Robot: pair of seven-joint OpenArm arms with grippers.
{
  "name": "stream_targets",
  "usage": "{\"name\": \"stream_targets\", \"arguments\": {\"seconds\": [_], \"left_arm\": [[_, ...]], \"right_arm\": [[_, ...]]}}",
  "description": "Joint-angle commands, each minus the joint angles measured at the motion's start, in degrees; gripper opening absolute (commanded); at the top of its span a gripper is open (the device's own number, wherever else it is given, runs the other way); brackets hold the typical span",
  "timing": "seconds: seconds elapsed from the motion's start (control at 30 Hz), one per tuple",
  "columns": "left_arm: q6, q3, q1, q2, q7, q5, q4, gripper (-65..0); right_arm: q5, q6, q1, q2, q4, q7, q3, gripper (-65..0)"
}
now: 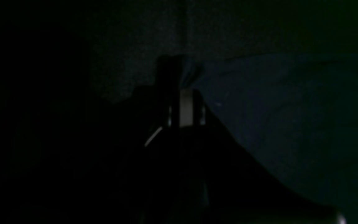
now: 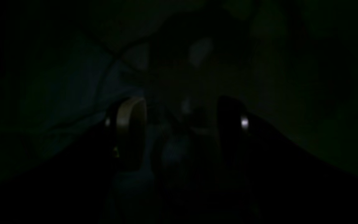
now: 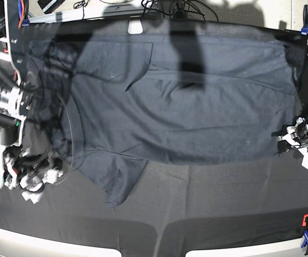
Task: Layout the t-shirt on the table in an organized manner, then fold the t-shirt properly
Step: 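Fold the held edge over the shirt body with both grippers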
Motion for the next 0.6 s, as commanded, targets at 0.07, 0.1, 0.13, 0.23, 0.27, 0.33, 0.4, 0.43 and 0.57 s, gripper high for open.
{"name": "stream_targets", "arguments": {"seconds": [0.07,0.1,0.13,0.23,0.27,0.33,0.4,0.43,0.57], "left_arm": [[0.0,-0.2,-1.2,-0.9,-0.4,-0.3,0.6,-65.0],[0.0,-0.2,-1.2,-0.8,-0.4,-0.3,0.6,-65.0],[0.0,-0.2,-1.2,-0.8,-0.4,-0.3,0.6,-65.0],[0.0,-0.2,-1.2,-0.8,-0.4,-0.3,0.6,-65.0],[0.0,-0.2,-1.2,-0.8,-0.4,-0.3,0.6,-65.0],[0.0,-0.2,-1.2,-0.8,-0.4,-0.3,0.6,-65.0],[0.0,-0.2,-1.2,-0.8,-0.5,-0.3,0.6,-65.0],[0.0,-0.2,-1.2,-0.8,-0.6,-0.3,0.6,-65.0],[0.0,-0.2,-1.2,-0.8,-0.7,-0.5,0.6,-65.0]], "right_arm": [[1.5,1.3,0.7,-0.5,0.8,-0.2,-2.4,-29.9],[1.4,1.3,0.4,-0.9,0.8,-0.9,-3.7,-29.9],[1.6,1.4,0.3,-1.1,0.8,-1.7,-5.0,-29.9],[1.8,1.3,0.4,-1.6,0.8,-2.9,-9.1,-29.9],[1.9,1.3,0.4,-1.6,0.8,-2.7,-10.3,-30.3],[2.5,1.3,0.4,-1.6,0.8,-2.7,-12.1,-36.7],[2.6,1.3,0.4,-1.6,0.8,-2.2,-12.9,-47.3],[2.7,1.3,0.4,-1.6,0.8,-1.7,-12.9,-53.5],[2.6,1.4,0.4,-1.5,0.9,1.2,-12.9,-65.0]]}}
